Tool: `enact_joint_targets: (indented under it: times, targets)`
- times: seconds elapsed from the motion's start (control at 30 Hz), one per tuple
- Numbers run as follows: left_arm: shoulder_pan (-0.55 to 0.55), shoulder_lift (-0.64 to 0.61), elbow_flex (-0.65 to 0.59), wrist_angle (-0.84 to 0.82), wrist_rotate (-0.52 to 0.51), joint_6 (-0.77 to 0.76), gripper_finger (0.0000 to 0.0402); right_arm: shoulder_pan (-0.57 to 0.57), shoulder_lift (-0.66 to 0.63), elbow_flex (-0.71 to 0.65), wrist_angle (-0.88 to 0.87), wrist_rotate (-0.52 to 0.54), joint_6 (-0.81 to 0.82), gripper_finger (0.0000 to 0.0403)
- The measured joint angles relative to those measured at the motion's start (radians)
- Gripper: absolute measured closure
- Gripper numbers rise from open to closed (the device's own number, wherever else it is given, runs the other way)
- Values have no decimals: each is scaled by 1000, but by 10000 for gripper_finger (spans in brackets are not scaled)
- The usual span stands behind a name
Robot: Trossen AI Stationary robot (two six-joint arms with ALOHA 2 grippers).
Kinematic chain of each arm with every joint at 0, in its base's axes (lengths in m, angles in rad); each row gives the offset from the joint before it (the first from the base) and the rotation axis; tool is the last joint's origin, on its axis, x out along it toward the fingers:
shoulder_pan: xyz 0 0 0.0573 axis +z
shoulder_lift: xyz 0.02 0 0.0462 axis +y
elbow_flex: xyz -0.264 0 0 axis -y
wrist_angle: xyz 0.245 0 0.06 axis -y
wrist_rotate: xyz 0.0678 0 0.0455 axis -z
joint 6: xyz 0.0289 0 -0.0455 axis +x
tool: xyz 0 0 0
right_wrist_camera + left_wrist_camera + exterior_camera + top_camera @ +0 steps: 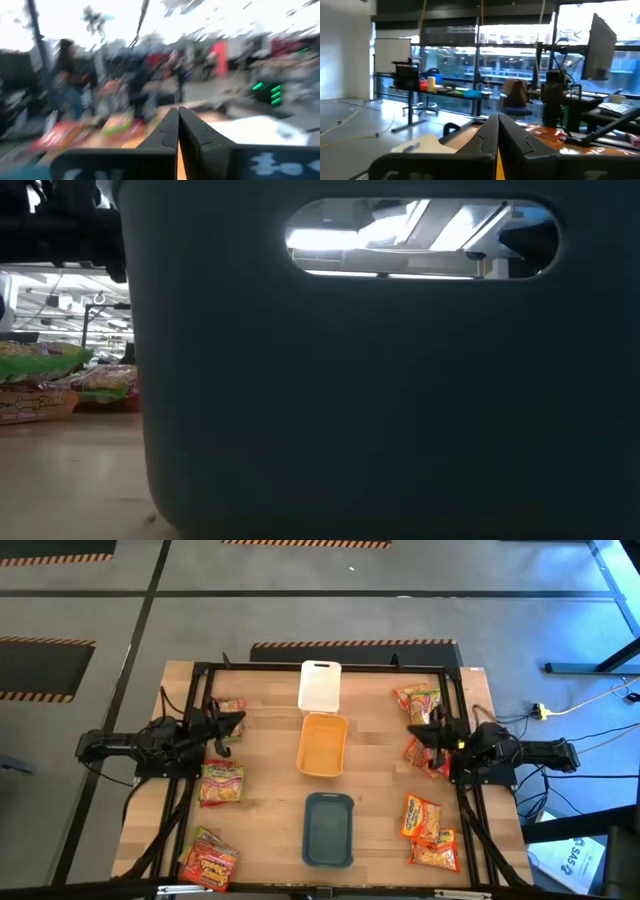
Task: Sort Maruchan noodles
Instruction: Put the green noodle pack into the white bin
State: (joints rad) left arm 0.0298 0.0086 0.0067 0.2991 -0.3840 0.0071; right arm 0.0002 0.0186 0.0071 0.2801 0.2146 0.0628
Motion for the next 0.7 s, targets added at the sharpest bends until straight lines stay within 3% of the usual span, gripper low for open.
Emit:
enact_joint_targets:
  times: [0.17, 0.47, 0.57, 0.7]
  targets:
    - [37, 0, 0, -8, 1, 14, 401, -1, 80, 49, 37, 119, -17, 402]
    - [85, 51, 0, -11, 92, 50, 401, -1, 424, 236, -42, 247, 44, 397]
    - [94, 70, 0, -5, 94, 55, 401, -1, 523, 326, -170, 357, 45, 365]
    - [107, 91, 0, -6, 94, 57, 401, -39, 619, 466, -442, 532, 86, 287]
